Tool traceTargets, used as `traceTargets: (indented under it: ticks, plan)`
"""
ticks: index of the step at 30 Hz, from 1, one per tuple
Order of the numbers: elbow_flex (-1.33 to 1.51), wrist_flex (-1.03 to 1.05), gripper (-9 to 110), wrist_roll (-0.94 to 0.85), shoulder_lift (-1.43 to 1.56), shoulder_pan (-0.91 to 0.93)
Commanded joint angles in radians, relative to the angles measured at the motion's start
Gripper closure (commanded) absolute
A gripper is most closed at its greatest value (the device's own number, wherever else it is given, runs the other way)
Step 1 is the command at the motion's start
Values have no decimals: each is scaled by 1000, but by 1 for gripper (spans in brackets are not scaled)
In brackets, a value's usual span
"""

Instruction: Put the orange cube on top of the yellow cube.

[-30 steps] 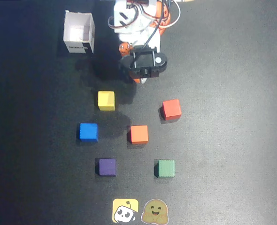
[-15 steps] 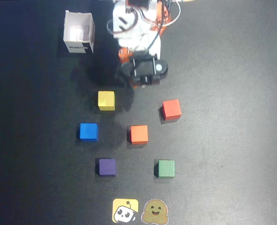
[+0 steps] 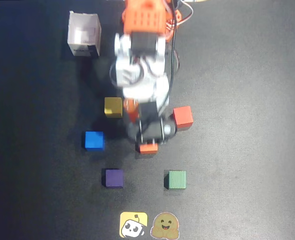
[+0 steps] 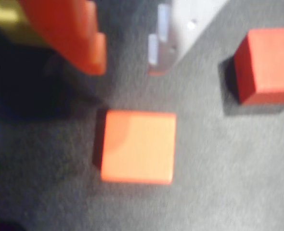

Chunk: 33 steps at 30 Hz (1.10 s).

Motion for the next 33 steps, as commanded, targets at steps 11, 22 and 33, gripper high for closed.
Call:
traceTargets:
  ticks: [11,22,33]
  plan:
    - [-183,-48,80,100,-178,-87]
    - [-91,-184,77,130,-209,-94]
    - [15,-296,77,152,-238,-94]
